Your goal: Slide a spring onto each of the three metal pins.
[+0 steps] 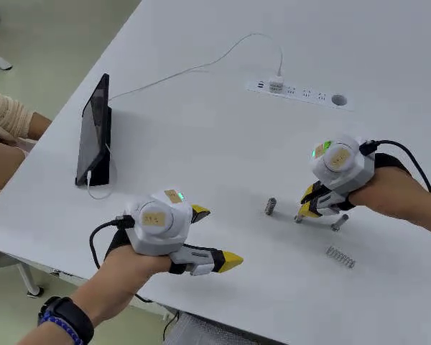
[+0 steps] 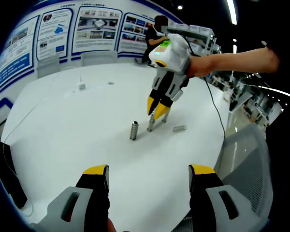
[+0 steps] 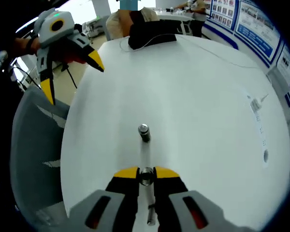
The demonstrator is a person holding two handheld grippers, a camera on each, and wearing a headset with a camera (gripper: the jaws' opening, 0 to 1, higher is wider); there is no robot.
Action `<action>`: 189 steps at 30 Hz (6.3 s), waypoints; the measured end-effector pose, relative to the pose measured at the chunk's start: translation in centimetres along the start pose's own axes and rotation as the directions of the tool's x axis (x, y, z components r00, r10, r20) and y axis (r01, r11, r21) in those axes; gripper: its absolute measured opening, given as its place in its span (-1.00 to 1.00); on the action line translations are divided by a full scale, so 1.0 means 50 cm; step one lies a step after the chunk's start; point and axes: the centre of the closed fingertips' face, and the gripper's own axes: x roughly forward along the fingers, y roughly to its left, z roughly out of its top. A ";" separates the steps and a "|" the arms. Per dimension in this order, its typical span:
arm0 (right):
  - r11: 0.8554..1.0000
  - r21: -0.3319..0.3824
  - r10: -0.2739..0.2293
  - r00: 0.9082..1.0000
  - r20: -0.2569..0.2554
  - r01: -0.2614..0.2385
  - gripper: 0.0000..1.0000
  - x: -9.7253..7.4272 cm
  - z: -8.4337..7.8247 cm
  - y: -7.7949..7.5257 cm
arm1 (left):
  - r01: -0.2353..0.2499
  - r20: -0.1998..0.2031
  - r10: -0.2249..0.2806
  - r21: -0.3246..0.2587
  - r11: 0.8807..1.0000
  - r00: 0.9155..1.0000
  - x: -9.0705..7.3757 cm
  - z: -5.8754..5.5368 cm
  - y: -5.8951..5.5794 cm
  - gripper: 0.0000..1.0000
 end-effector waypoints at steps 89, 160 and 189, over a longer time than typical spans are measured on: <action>0.803 0.596 -0.335 0.840 0.427 0.017 0.24 -0.121 -0.077 0.093 | 0.008 0.033 -0.010 0.040 0.999 0.999 -0.009 0.045 -0.044 0.37; 0.694 0.715 -0.449 0.827 0.338 0.085 0.59 -0.196 -0.245 0.225 | 0.300 -0.191 -0.243 0.370 0.879 0.951 0.220 0.107 -0.226 0.35; 0.670 0.739 -0.459 0.822 0.337 0.071 0.60 -0.210 -0.258 0.252 | 0.350 -0.294 -0.260 0.314 0.883 0.920 0.410 0.065 -0.258 -0.24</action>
